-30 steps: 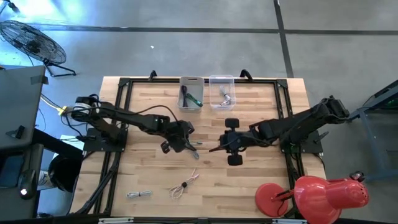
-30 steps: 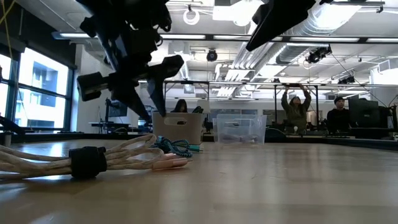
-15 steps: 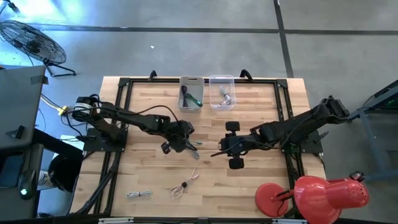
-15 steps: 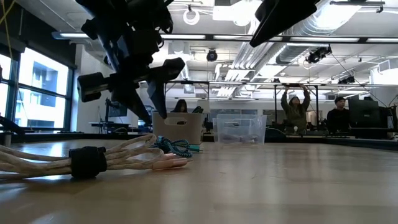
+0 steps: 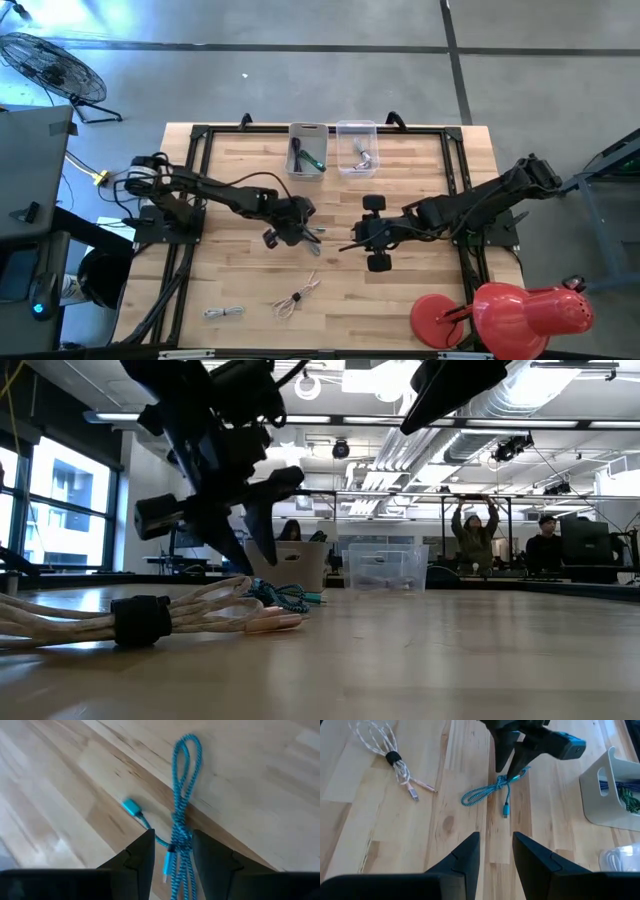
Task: Pick & Place USB Port
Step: Put the blue and black charger cable into the gray bin
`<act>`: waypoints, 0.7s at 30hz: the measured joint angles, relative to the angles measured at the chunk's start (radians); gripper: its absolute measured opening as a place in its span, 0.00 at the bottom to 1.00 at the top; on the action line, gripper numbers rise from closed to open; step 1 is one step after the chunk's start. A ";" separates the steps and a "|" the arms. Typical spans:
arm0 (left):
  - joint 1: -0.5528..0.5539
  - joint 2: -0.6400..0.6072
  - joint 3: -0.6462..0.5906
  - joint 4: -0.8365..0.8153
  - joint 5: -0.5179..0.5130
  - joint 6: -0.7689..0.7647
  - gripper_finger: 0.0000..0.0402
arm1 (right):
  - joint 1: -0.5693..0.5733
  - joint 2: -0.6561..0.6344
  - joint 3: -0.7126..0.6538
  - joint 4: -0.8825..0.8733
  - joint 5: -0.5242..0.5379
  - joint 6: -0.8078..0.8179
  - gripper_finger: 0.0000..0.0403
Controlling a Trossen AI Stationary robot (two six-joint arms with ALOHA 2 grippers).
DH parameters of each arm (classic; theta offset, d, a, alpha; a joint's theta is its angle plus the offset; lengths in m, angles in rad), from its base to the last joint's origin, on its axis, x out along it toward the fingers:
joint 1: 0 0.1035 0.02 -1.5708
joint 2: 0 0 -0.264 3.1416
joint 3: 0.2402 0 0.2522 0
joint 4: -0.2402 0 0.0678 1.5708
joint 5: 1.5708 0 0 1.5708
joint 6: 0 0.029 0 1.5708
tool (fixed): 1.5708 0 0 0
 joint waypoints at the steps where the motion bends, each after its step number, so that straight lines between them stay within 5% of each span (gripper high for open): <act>1: 0.000 0.004 0.000 -0.009 -0.002 0.000 0.32 | 0.000 0.000 0.000 0.000 -0.001 0.000 0.27; 15: 0.002 0.105 0.002 0.054 -0.005 -0.008 0.31 | 0.000 0.000 0.000 0.007 -0.004 0.003 0.27; 21: 0.019 0.128 0.005 0.086 -0.099 -0.050 0.08 | 0.000 0.000 0.000 0.014 -0.011 0.006 0.27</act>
